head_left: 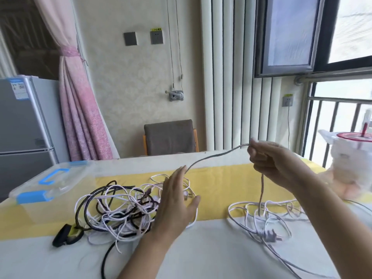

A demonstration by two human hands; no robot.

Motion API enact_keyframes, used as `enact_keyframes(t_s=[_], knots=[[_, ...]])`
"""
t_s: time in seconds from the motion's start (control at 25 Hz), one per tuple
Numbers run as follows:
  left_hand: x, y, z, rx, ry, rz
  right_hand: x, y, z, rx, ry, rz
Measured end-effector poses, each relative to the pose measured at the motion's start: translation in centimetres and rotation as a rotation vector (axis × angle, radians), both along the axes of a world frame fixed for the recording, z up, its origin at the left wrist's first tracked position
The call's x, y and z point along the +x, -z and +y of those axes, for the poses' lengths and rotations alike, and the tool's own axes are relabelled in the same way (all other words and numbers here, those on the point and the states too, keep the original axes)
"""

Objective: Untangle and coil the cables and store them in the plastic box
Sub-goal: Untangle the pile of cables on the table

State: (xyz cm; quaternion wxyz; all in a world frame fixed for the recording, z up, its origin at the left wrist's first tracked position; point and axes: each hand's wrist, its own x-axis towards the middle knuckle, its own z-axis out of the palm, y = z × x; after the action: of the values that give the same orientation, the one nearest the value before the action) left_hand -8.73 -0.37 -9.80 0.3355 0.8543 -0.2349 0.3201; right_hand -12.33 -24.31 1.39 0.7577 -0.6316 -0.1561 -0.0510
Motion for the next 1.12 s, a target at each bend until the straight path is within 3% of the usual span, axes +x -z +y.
enact_keyframes(t_s=[0.12, 0.2, 0.24, 0.32, 0.36, 0.4, 0.48, 0.56, 0.68, 0.76, 0.88, 0.96, 1.12], knots=[[-0.1, -0.8, -1.8, 0.054, 0.135, 0.225, -0.5, -0.5, -0.9, 0.294, 0.103, -0.036], [0.9, -0.9, -0.6, 0.112, 0.007, 0.264, 0.2, 0.0, -2.6, 0.31, 0.438, 0.014], [1.4, -0.8, 0.6, 0.12, -0.065, 0.272, 0.4, 0.6, -3.5, 0.09, 0.664, 0.044], [1.3, -1.2, 1.9, 0.091, -0.095, 0.217, 1.0, 2.7, -4.3, -0.663, 1.028, 0.064], [0.8, -1.7, 1.7, 0.088, -0.064, 0.14, 1.1, 3.6, -3.5, -0.913, 1.05, -0.023], [0.2, -2.7, 0.9, 0.104, -0.017, 0.054, 1.2, 4.2, -2.2, -1.009, 0.986, -0.154], [-1.2, -4.9, -1.7, 0.18, 0.064, -0.113, 0.8, 4.3, 1.7, -0.837, 0.654, -0.333], [-1.6, -6.4, -3.5, 0.276, 0.023, -0.258, 0.1, 3.8, 5.2, -0.575, 0.256, -0.208], [-1.1, -6.9, -3.5, 0.32, -0.054, -0.208, 0.3, 3.7, 5.7, -0.16, 0.055, 0.06], [-0.7, -5.5, -3.3, 0.319, -0.072, -0.146, 0.7, 4.3, 5.0, -0.072, -0.04, 0.073], [-0.6, -3.4, -3.9, 0.275, -0.07, 0.035, 1.5, 6.2, 5.2, -0.163, 0.017, 0.021], [-0.4, -1.9, -3.5, 0.258, -0.049, 0.048, 2.4, 7.3, 5.0, -0.11, 0.095, 0.067], [1.7, -0.6, 0.3, 0.147, -0.112, 0.015, 4.0, 6.9, -0.5, 0.577, 0.367, 0.098]])
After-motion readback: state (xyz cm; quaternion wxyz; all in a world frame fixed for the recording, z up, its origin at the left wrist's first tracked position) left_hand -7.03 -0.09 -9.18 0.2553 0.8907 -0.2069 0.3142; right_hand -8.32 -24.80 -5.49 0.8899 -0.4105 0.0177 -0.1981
